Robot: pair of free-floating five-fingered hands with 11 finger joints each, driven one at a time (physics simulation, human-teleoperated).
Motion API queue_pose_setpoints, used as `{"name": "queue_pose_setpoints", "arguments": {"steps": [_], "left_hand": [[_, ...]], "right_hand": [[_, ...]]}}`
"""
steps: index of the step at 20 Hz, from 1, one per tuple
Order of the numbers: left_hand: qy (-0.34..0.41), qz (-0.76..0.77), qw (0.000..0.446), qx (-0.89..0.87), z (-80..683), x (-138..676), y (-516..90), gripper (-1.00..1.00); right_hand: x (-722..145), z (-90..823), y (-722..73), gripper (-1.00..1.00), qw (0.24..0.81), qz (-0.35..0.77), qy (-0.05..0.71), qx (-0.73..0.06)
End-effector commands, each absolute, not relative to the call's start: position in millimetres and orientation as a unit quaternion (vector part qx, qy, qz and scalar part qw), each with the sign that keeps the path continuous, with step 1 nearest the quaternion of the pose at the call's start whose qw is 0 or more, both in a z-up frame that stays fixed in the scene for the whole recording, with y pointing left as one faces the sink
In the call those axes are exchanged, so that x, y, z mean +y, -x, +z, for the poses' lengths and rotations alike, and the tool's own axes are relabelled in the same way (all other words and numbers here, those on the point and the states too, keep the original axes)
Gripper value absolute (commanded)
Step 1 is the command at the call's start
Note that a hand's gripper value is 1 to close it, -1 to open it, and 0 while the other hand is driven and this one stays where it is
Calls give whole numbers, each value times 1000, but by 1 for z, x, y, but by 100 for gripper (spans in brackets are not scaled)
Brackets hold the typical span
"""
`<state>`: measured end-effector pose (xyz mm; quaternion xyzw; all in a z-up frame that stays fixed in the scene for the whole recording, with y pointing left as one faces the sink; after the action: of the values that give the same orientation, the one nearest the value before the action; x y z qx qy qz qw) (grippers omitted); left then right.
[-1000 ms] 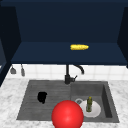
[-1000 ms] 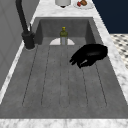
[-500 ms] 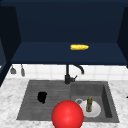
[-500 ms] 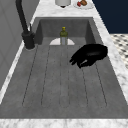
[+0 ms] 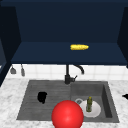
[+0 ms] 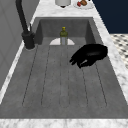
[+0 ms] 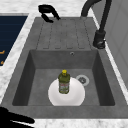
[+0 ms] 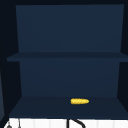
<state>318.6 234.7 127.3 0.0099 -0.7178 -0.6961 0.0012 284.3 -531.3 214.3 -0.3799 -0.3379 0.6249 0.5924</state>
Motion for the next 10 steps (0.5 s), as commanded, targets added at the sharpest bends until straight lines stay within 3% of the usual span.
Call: {"name": "queue_pose_setpoints", "arguments": {"steps": [1,10], "left_hand": [[-10,-696,1,-718,127,235,-319,0],[-10,-696,1,-718,127,235,-319,0]], "right_hand": [[-504,217,-295,-100,588,615,399,-340],[-442,217,-310,-100,599,607,378,-360]]}}
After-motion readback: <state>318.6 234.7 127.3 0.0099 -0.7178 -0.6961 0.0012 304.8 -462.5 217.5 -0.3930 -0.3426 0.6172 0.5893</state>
